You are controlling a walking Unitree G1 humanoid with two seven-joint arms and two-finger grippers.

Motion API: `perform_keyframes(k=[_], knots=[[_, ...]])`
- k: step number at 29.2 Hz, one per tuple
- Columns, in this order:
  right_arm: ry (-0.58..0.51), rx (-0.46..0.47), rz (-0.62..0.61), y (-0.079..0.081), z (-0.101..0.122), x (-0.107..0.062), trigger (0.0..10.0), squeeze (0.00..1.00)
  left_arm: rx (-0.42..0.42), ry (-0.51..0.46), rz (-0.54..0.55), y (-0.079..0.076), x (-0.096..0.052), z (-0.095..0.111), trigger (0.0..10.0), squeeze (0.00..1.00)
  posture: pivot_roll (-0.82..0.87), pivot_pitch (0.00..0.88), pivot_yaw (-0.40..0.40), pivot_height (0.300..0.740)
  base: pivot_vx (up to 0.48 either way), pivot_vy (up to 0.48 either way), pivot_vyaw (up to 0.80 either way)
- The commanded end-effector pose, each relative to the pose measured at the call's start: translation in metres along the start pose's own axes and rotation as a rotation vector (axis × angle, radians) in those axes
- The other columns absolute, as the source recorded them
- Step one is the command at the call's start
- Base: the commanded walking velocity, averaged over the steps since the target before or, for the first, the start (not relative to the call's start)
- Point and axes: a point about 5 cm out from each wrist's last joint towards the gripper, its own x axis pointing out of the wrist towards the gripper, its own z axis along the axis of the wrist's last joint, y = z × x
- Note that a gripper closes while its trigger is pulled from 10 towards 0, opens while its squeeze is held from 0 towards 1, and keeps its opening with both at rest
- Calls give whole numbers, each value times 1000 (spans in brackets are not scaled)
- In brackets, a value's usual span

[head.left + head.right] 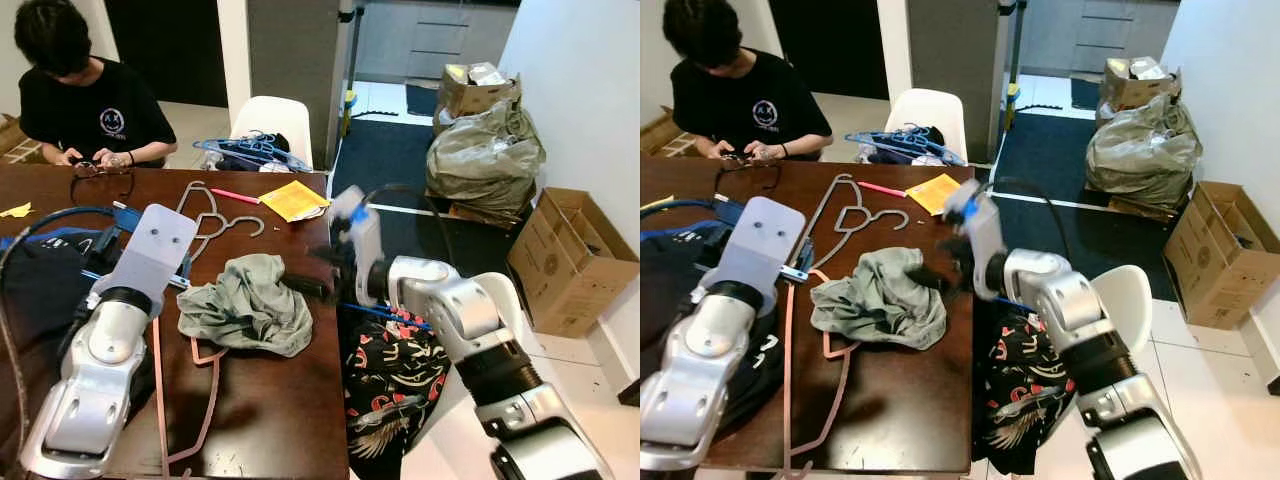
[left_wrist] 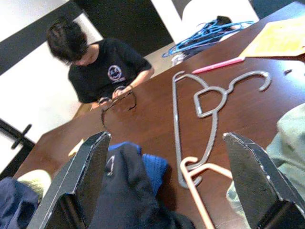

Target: Hang hanger

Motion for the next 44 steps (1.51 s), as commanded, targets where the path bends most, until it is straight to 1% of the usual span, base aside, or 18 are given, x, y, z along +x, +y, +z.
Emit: perform_keyframes(k=[1,2,4,5,6,7,8,9,10,12,16,21,23,26,32,37,38,44], knots=[[-89,122,-142,-16,2,2,10000,0,0,23,12,-1,1,-6,10000,0,107,0,-14,740,0,0,0],[-89,122,-142,-16,2,2,10000,0,0,23,12,-1,1,-6,10000,0,107,0,-14,740,0,0,0],[-217,283,-332,-36,2,-2,10000,0,2,0,-13,-8,5,-2,10000,0,109,0,-14,740,0,0,0],[-217,283,-332,-36,2,-2,10000,0,2,0,-13,-8,5,-2,10000,0,109,0,-14,740,0,0,0],[-254,335,-399,-42,-2,-6,10000,0,11,-27,-27,-12,8,3,10000,0,109,0,-10,740,0,0,0],[-254,335,-399,-42,-2,-6,10000,0,11,-27,-27,-12,8,3,10000,0,109,0,-10,740,0,0,0],[-268,369,-450,-46,-9,-10,10000,0,15,-46,-37,-14,11,6,10000,0,106,0,-3,740,0,0,-750],[-268,369,-450,-46,-9,-10,10000,0,15,-46,-37,-14,11,6,10000,0,106,0,-3,740,0,0,-750],[-271,391,-490,-47,-15,-13,10000,0,15,-59,-39,-14,13,8,10000,0,101,0,6,740,0,0,-800],[-275,413,-518,-48,-21,-15,10000,0,17,-67,-41,-13,15,8,10000,0,94,0,13,740,0,0,-800],[-287,403,-545,-48,-24,-19,10000,0,32,-76,-40,-9,19,8,10000,0,86,0,22,740,0,131,-722],[-309,329,-607,-49,-25,-27,10000,0,47,-91,-23,4,30,7,10000,0,61,0,40,740,0,354,0],[-309,329,-607,-49,-25,-27,10000,0,47,-91,-23,4,30,7,10000,0,61,0,40,740,0,480,0],[-318,298,-640,-54,-22,-30,10000,0,47,-95,-11,6,32,7,10000,0,54,0,42,740,0,480,0],[-320,274,-648,-55,-20,-30,10000,0,41,-96,-6,4,31,7,10000,0,59,0,35,740,0,480,0],[-317,252,-625,-52,-15,-22,10000,0,13,-83,-18,-5,26,5,10000,0,69,0,26,740,0,480,0],[-317,248,-618,-50,-14,-21,10000,0,-6,-71,-16,-7,24,3,10000,0,71,0,24,740,0,349,0],[-317,238,-604,-47,-13,-19,10000,0,-25,-63,-20,-11,18,0,10000,0,76,0,16,740,0,0,0]])
